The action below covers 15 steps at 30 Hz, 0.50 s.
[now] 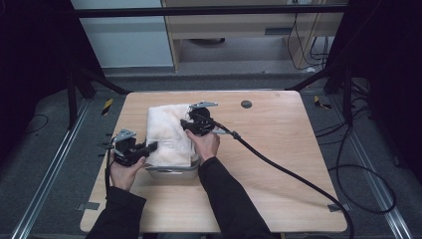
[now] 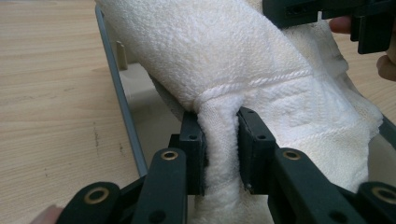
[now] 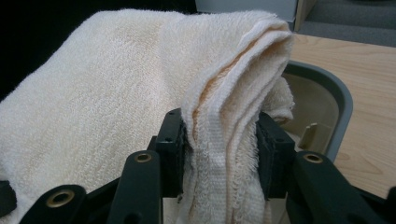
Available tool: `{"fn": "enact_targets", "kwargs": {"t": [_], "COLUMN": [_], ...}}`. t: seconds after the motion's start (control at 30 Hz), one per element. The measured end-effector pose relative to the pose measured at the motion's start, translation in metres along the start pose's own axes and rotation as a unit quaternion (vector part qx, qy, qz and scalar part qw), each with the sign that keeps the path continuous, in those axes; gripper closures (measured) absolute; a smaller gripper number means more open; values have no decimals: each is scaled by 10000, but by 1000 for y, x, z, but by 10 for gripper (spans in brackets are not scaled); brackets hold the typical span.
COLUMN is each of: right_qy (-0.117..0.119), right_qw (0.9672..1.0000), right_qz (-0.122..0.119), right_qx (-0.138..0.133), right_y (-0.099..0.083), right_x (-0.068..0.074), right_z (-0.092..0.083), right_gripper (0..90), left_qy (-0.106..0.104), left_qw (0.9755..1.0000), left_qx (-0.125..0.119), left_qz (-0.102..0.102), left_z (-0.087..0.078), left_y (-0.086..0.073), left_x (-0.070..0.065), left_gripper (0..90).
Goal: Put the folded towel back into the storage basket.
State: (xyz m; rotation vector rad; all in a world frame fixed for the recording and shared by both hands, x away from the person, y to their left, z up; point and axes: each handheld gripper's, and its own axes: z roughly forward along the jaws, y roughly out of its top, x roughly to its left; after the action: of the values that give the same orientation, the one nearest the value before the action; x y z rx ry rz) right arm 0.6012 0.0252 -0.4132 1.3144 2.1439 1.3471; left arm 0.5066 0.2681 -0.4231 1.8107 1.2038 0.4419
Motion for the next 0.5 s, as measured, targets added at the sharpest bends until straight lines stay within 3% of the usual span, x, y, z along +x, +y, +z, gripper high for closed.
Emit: {"fn": "enact_targets", "kwargs": {"t": [0.5], "right_qy": [-169], "right_qw": [9993], "right_qz": [-285], "right_qx": [164], "right_y": [-14], "right_x": [-3], "right_z": [6], "right_gripper": [593], "left_qy": [160], "left_qw": [9995], "left_qx": [238], "left_qz": [137], "left_z": [12], "left_y": [-6], "left_x": [-2], "left_gripper": [728]}}
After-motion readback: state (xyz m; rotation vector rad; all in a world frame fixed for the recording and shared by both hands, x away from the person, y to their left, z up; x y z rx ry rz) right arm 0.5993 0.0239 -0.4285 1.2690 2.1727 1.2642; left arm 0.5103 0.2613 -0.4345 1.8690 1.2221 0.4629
